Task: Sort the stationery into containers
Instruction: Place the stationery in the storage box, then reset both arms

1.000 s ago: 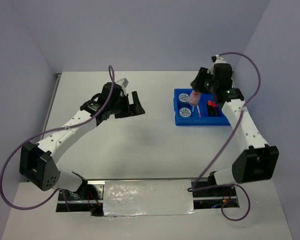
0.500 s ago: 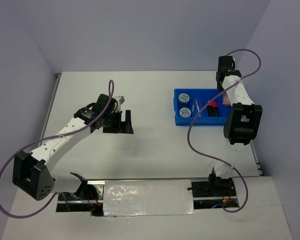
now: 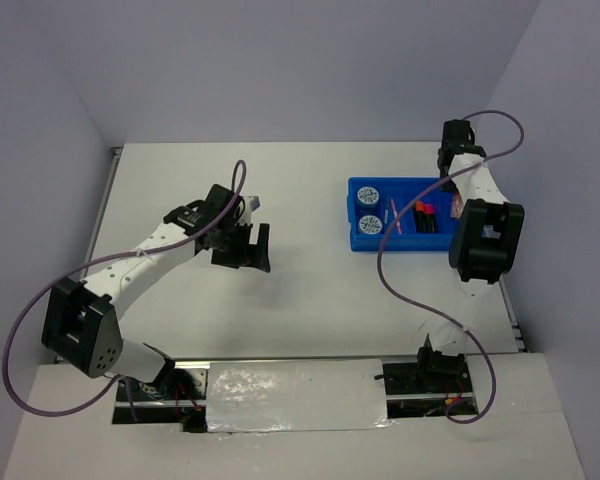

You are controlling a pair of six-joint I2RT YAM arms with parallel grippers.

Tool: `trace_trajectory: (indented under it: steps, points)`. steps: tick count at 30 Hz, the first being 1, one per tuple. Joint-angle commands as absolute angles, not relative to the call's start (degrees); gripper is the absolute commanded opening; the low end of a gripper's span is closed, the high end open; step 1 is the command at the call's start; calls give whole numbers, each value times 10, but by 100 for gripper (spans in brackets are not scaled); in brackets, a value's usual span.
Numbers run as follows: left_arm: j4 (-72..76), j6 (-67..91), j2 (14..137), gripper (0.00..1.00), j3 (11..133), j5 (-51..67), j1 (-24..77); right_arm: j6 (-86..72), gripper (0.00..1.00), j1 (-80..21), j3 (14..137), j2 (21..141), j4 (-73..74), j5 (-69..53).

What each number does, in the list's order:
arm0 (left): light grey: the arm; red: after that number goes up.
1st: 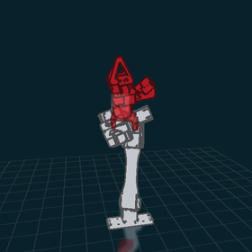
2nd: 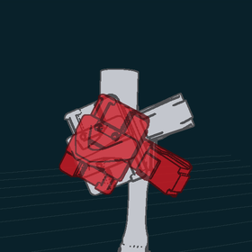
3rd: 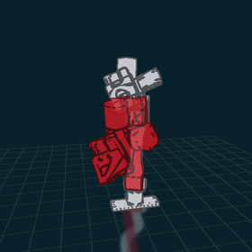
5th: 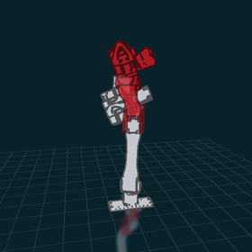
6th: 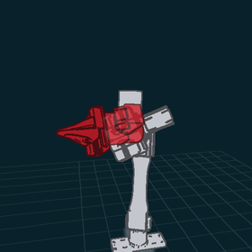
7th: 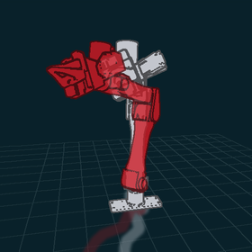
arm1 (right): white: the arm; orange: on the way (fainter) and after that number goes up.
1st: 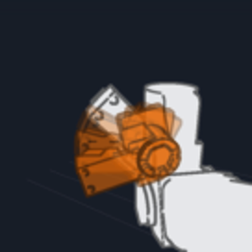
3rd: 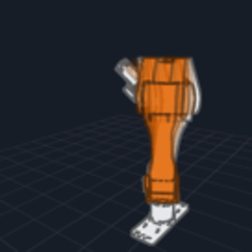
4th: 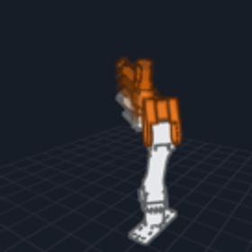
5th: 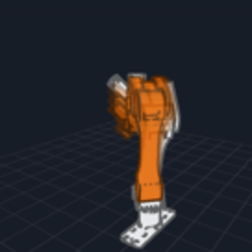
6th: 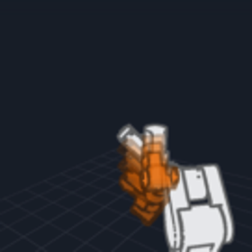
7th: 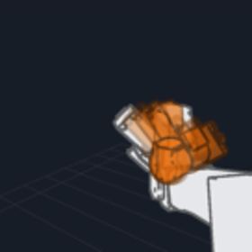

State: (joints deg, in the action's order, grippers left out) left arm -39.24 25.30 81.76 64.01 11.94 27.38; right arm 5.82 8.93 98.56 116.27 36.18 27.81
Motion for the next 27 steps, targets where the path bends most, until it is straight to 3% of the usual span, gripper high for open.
trace_trajectory:
  steps: [1,2,3,10,13,18,22,27]
  points:
    - [-401,231,825,99,671,129,261,51,65,89,996,1163,356,281]
    - [-403,230,830,99,677,127,258,49,71,89,998,1163,357,284]
    - [-409,229,831,99,680,126,253,46,99,89,1007,1158,364,280]
    - [-441,228,839,99,715,71,235,23,100,88,1061,1116,409,245]
    - [-483,243,839,99,778,-26,224,-22,100,83,1098,1071,466,211]
    - [-553,276,834,99,879,-182,199,-54,100,63,1028,880,495,56]
    - [-582,258,820,99,954,-205,195,-68,100,43,961,698,526,-17]
    - [-564,248,723,99,916,-238,195,-76,100,10,919,537,591,32]
